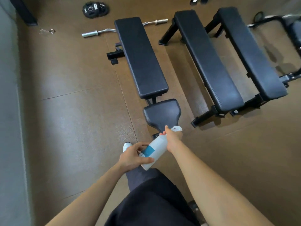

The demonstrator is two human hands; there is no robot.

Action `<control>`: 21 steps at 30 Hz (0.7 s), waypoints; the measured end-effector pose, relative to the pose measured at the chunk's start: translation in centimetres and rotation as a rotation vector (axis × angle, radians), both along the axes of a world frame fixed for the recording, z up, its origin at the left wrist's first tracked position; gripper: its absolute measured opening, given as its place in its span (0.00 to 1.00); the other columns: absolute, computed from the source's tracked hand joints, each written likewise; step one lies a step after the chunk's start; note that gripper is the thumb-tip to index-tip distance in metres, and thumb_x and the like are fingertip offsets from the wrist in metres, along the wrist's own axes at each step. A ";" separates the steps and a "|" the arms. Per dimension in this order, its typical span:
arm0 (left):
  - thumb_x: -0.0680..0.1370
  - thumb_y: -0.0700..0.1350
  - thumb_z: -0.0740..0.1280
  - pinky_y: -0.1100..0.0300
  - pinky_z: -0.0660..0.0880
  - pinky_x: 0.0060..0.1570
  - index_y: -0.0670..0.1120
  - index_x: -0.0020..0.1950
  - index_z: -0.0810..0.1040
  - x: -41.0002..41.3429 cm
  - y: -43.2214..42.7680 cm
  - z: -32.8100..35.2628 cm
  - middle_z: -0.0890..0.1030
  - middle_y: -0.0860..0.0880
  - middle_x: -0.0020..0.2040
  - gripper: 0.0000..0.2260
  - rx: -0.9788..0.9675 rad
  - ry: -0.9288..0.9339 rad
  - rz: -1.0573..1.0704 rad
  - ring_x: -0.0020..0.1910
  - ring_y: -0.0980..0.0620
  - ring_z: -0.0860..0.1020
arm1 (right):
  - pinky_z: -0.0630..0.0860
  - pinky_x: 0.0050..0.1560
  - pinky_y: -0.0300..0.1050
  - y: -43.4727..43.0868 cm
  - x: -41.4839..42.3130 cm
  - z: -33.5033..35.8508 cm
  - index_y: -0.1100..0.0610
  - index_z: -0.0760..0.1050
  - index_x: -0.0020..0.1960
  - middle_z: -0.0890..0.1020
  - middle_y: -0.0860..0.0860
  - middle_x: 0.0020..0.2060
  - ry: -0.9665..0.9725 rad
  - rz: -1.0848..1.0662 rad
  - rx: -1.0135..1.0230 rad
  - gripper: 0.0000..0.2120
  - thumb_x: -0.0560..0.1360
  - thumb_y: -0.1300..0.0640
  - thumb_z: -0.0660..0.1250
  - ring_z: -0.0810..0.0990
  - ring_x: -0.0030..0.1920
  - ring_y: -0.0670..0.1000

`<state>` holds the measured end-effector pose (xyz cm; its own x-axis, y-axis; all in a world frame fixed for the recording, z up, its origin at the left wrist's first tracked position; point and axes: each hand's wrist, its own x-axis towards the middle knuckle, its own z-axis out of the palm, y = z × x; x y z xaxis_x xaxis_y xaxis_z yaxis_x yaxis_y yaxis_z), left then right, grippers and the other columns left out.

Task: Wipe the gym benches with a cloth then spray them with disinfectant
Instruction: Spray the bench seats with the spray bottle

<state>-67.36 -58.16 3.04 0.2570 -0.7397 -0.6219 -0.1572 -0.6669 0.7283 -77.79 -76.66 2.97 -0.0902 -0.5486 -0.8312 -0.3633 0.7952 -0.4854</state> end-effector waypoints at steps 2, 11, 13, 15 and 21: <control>0.62 0.71 0.72 0.56 0.79 0.59 0.61 0.67 0.77 3.2 -0.2 0.0 0.80 0.60 0.59 0.35 0.018 -0.047 -0.034 0.56 0.59 0.78 | 0.84 0.47 0.51 0.6 2.2 -0.9 0.55 0.76 0.53 0.86 0.53 0.45 -0.044 -0.055 0.072 0.13 0.76 0.49 0.74 0.86 0.43 0.52; 0.64 0.64 0.76 0.62 0.76 0.55 0.59 0.64 0.79 12.8 -2.7 0.0 0.80 0.62 0.57 0.30 0.034 -0.076 -0.181 0.55 0.62 0.77 | 0.83 0.54 0.56 1.4 7.7 -2.2 0.57 0.79 0.54 0.87 0.52 0.46 -0.087 -0.329 0.174 0.14 0.76 0.49 0.74 0.87 0.46 0.54; 0.65 0.63 0.77 0.66 0.74 0.53 0.59 0.64 0.79 13.5 -3.6 0.1 0.81 0.61 0.57 0.29 0.027 -0.050 -0.222 0.55 0.62 0.78 | 0.83 0.56 0.58 1.4 7.7 -1.8 0.56 0.78 0.53 0.87 0.53 0.47 -0.063 -0.352 0.173 0.13 0.76 0.49 0.74 0.86 0.48 0.55; 0.69 0.56 0.80 0.70 0.72 0.51 0.56 0.65 0.80 14.3 -4.4 0.3 0.81 0.59 0.58 0.26 0.012 -0.011 -0.278 0.55 0.61 0.78 | 0.81 0.59 0.61 1.5 7.9 -1.3 0.54 0.77 0.55 0.87 0.54 0.50 -0.077 -0.389 0.185 0.13 0.75 0.50 0.75 0.85 0.49 0.56; 0.63 0.64 0.76 0.63 0.76 0.55 0.56 0.64 0.81 18.8 -3.1 1.2 0.82 0.58 0.57 0.31 -0.057 0.066 -0.342 0.55 0.58 0.79 | 0.82 0.55 0.55 4.0 11.6 1.3 0.57 0.77 0.54 0.85 0.54 0.50 0.007 -0.485 0.103 0.12 0.77 0.50 0.73 0.83 0.46 0.54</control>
<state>-48.60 -61.22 4.19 -0.0509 -0.8102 -0.5840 -0.3156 -0.5417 0.7791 -66.22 -72.71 4.29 -0.3211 -0.3568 -0.8773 0.0577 0.9172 -0.3942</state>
